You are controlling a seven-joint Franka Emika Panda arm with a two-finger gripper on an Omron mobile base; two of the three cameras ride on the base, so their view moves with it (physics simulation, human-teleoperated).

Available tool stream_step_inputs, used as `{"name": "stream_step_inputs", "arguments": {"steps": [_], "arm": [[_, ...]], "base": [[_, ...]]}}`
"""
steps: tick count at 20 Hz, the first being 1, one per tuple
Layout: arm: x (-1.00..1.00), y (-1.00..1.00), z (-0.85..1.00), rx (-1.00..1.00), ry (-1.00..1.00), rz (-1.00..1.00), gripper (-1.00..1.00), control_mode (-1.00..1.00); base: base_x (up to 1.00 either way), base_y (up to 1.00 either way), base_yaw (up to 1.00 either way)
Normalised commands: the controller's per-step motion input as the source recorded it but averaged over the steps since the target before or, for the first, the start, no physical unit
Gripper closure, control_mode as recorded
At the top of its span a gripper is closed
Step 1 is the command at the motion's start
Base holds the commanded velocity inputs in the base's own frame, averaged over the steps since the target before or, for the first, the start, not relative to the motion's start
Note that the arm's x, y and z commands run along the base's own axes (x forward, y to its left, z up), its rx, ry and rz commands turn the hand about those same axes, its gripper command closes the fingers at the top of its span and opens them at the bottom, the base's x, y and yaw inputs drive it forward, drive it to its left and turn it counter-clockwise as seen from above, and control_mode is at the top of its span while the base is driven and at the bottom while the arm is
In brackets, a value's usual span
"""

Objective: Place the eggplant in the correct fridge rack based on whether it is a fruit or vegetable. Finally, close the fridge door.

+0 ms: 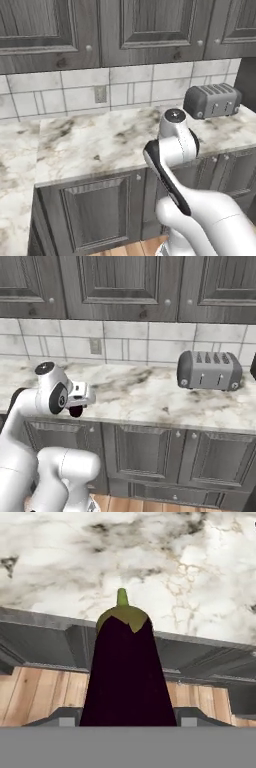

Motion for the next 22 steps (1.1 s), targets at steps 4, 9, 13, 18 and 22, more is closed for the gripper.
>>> {"name": "stream_step_inputs", "arguments": {"steps": [4, 9, 13, 18, 22], "arm": [[0.0, 0.0, 0.0, 0.0, 0.0, 0.0, 1.0, 1.0], [0.0, 0.0, 0.0, 0.0, 0.0, 0.0, 1.0, 1.0], [0.0, 0.0, 0.0, 0.0, 0.0, 0.0, 1.0, 1.0], [0.0, 0.0, 0.0, 0.0, 0.0, 0.0, 1.0, 1.0], [0.0, 0.0, 0.0, 0.0, 0.0, 0.0, 1.0, 1.0]], "base": [[-0.4, -0.51, -0.06], [-0.11, -0.75, 0.0], [-1.0, -0.59, 0.0], [-0.98, -0.68, -0.25], [-0.41, -0.99, -0.29]]}}
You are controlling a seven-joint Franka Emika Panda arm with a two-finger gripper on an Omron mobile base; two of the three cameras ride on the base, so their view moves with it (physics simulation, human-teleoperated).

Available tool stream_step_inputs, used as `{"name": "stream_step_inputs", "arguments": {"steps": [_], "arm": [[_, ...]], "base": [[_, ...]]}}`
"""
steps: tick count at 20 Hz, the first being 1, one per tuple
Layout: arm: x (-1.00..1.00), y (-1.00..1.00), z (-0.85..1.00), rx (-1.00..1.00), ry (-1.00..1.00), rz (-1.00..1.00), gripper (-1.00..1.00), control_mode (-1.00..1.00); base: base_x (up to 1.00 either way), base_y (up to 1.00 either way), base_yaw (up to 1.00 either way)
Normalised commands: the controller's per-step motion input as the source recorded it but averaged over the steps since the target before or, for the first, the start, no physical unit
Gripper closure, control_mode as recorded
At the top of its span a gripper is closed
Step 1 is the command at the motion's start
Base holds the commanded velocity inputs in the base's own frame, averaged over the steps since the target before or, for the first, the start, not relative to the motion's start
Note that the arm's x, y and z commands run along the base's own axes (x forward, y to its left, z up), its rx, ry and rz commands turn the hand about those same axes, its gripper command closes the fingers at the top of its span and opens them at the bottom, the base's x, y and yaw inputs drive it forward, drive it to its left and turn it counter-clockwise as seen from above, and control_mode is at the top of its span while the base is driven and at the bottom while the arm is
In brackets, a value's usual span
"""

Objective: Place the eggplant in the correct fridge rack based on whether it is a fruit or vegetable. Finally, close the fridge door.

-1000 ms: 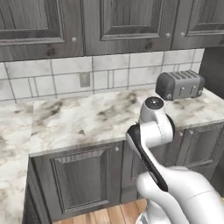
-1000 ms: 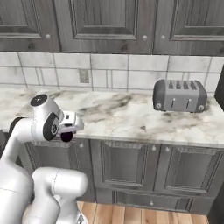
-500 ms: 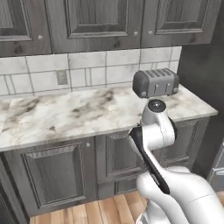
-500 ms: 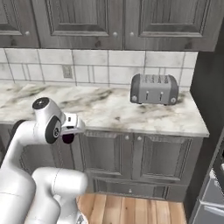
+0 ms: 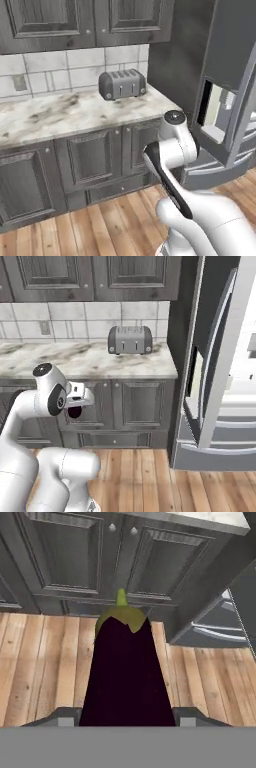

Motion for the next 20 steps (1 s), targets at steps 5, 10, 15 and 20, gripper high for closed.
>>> {"name": "stream_step_inputs", "arguments": {"steps": [5, 10, 15, 20], "arm": [[0.0, 0.0, 0.0, 0.0, 0.0, 0.0, 1.0, 1.0], [0.0, 0.0, 0.0, 0.0, 0.0, 0.0, 1.0, 1.0], [0.0, 0.0, 0.0, 0.0, 0.0, 0.0, 1.0, 1.0], [0.0, 0.0, 0.0, 0.0, 0.0, 0.0, 1.0, 1.0]], "base": [[-0.33, -0.92, -0.55], [-0.13, -0.95, -0.53], [0.13, -0.95, -0.16], [0.62, -0.59, 0.06]]}}
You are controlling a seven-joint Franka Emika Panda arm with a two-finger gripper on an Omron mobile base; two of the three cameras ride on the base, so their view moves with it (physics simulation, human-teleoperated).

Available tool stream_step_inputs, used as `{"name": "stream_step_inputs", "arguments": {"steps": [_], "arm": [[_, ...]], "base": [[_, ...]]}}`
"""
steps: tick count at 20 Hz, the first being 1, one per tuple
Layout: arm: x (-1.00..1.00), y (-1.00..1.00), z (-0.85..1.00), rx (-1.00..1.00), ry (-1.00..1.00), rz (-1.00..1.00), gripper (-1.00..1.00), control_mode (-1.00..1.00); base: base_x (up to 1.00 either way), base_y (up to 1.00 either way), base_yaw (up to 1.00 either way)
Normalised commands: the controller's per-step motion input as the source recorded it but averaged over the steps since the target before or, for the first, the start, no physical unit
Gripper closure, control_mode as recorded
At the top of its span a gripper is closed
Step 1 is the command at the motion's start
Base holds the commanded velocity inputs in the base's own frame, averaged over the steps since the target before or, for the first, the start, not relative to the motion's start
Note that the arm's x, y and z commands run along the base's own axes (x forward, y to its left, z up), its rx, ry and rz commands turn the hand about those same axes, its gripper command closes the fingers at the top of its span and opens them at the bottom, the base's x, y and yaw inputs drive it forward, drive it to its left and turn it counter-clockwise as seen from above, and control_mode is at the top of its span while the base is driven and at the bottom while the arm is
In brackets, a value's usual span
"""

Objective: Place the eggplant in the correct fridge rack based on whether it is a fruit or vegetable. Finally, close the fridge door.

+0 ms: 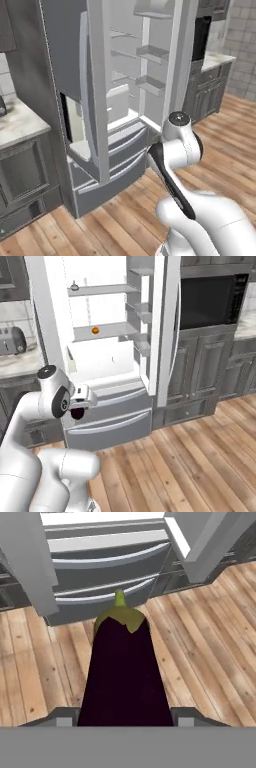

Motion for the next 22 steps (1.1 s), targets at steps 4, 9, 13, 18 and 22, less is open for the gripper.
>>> {"name": "stream_step_inputs", "arguments": {"steps": [4, 9, 13, 18, 22], "arm": [[0.0, 0.0, 0.0, 0.0, 0.0, 0.0, 1.0, 1.0], [0.0, 0.0, 0.0, 0.0, 0.0, 0.0, 1.0, 1.0], [0.0, 0.0, 0.0, 0.0, 0.0, 0.0, 1.0, 1.0], [0.0, 0.0, 0.0, 0.0, 0.0, 0.0, 1.0, 1.0], [0.0, 0.0, 0.0, 0.0, 0.0, 0.0, 1.0, 1.0]], "base": [[0.81, -0.35, 0.16], [1.0, 0.0, 0.19], [0.77, -0.41, 0.3], [0.75, -0.37, 0.35], [0.85, -0.06, 0.24]]}}
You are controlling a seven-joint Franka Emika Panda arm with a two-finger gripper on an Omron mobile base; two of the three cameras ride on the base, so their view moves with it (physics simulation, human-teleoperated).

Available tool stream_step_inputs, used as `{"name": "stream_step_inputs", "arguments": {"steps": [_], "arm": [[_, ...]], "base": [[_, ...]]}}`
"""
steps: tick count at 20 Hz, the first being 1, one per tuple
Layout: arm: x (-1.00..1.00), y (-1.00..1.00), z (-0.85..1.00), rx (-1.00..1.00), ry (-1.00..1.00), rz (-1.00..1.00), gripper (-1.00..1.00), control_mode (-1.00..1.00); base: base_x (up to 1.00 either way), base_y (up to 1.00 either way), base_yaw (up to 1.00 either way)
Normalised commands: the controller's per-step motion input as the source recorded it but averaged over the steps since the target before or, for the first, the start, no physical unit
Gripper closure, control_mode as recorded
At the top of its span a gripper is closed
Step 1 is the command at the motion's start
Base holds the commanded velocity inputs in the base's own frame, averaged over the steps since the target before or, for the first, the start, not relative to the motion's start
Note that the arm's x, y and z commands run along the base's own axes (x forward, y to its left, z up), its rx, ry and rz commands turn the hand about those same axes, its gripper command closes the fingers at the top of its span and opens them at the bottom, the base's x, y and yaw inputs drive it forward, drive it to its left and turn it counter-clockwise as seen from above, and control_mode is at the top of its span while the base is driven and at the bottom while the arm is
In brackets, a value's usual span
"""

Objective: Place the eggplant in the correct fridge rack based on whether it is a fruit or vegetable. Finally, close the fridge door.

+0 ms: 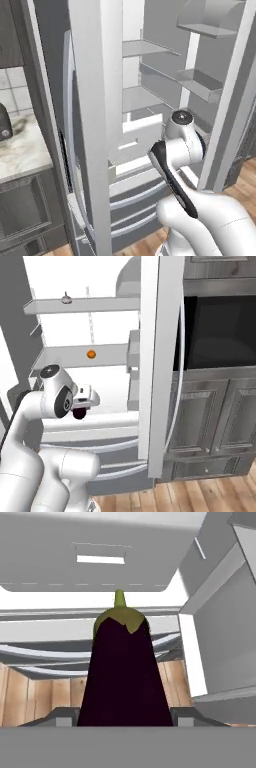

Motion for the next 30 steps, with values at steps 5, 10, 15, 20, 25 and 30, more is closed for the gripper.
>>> {"name": "stream_step_inputs", "arguments": {"steps": [5, 10, 15, 20, 25, 30], "arm": [[0.0, 0.0, 0.0, 0.0, 0.0, 0.0, 1.0, 1.0], [0.0, 0.0, 0.0, 0.0, 0.0, 0.0, 1.0, 1.0], [0.0, 0.0, 0.0, 0.0, 0.0, 0.0, 1.0, 1.0], [0.0, 0.0, 0.0, 0.0, 0.0, 0.0, 1.0, 1.0], [0.0, 0.0, 0.0, 0.0, 0.0, 0.0, 1.0, 1.0], [0.26, 0.0, 0.27, 0.0, -0.04, 0.0, 1.0, -1.0]], "base": [[0.81, -0.09, 0.21], [0.59, -0.24, 0.24], [0.55, -0.14, 0.22], [0.72, -0.04, 0.2], [0.7, -0.01, 0.15], [0.11, 0.0, 0.01]]}}
